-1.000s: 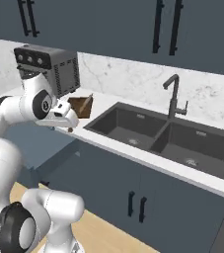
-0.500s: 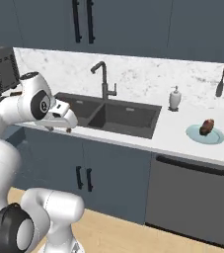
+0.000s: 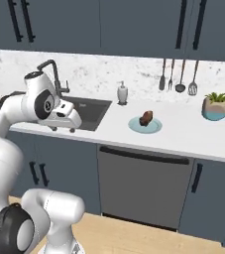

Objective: Pick up the knife from the drawer and place it on the cutting board. Then place the meat from the plate to the cutting board.

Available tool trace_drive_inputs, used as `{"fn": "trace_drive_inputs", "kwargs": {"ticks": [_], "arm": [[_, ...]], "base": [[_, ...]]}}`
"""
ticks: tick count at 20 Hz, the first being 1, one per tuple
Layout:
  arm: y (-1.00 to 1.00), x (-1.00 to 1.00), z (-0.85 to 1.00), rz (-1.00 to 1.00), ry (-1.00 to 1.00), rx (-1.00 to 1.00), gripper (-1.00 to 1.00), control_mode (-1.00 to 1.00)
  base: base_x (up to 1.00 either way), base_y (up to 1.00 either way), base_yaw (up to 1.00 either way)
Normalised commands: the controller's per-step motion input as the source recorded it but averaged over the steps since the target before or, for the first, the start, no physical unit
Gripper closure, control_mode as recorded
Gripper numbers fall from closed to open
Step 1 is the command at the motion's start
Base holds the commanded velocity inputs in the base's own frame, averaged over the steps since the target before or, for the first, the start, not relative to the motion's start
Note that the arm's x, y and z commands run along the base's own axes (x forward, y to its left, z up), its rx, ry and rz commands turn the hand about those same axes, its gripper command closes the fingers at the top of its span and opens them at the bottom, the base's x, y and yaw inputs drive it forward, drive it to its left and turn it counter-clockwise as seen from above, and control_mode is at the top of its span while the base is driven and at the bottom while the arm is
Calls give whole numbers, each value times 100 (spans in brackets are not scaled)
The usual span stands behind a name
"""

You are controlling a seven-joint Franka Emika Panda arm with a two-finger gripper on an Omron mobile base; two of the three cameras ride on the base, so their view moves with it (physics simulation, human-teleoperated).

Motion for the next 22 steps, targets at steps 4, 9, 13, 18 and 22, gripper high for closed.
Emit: {"fn": "trace_drive_inputs", "kwargs": {"ticks": [4, 9, 13, 18, 22], "arm": [[0, 0, 0, 0, 0, 0, -100, 100], [0, 0, 0, 0, 0, 0, -100, 100], [0, 0, 0, 0, 0, 0, -100, 100], [0, 0, 0, 0, 0, 0, -100, 100], [0, 0, 0, 0, 0, 0, -100, 100]], "base": [[42, -39, -9], [54, -38, -16], [44, -43, -16], [36, -46, -14], [36, -33, -11]]}}
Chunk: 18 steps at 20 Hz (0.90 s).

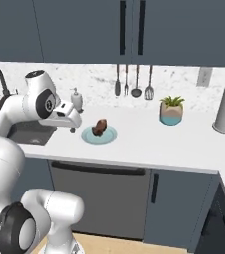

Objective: Pick up the knife from the drawer and place it on the cutting board. Then place the meat from the plate to the cutting board.

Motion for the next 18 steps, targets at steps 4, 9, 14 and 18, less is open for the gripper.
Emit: {"fn": "trace_drive_inputs", "kwargs": {"ticks": [4, 9, 14, 18], "arm": [[0, 0, 0, 0, 0, 0, -100, 100], [0, 0, 0, 0, 0, 0, -100, 100], [0, 0, 0, 0, 0, 0, -100, 100], [0, 0, 0, 0, 0, 0, -100, 100]], "base": [[39, -19, -4], [45, -14, 0], [38, -18, 0], [8, -18, 1]]}}
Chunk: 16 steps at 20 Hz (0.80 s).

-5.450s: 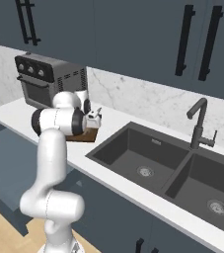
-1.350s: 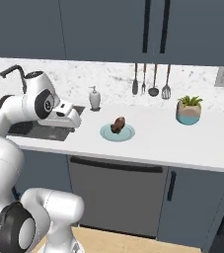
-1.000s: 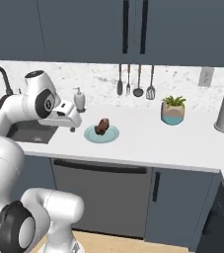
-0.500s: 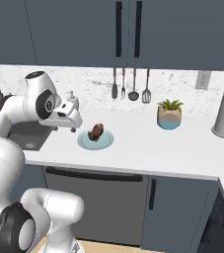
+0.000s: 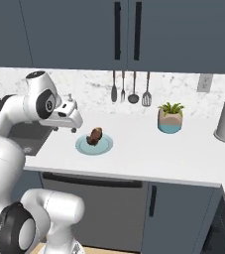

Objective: Pick up the knife from the drawer and place it on the cutting board. Then place the meat from the plate to the cutting board.

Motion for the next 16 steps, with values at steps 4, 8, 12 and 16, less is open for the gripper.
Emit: {"fn": "trace_drive_inputs", "kwargs": {"ticks": [4, 8, 12, 16], "arm": [[-15, 57, -8, 0, 2, 11, -100, -100], [-9, 100, -58, 0, 19, 2, -100, -100], [0, 100, -86, 0, 29, 0, -100, -100], [0, 99, -55, 0, 16, 0, -100, -100]], "base": [[11, -2, 0], [0, 0, 0], [0, 0, 0], [0, 0, 0]]}}
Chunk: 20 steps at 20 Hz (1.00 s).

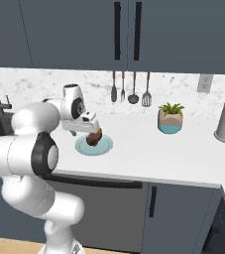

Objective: Pick up the knife from the drawer and place it on the cutting board. Then place the meat from the plate to the cutting board.

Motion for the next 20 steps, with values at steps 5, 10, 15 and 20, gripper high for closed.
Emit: {"fn": "trace_drive_inputs", "kwargs": {"ticks": [5, 10, 15, 20], "arm": [[0, 77, -44, 0, 2, 0, -100, -100], [-5, 50, -58, 0, 0, 0, -100, -100], [-1, 15, -62, 0, 0, 0, -100, -100], [0, 8, -37, 0, -1, 0, -100, -100]], "base": [[0, 0, 0], [0, 0, 0], [0, 0, 0], [0, 0, 0]]}}
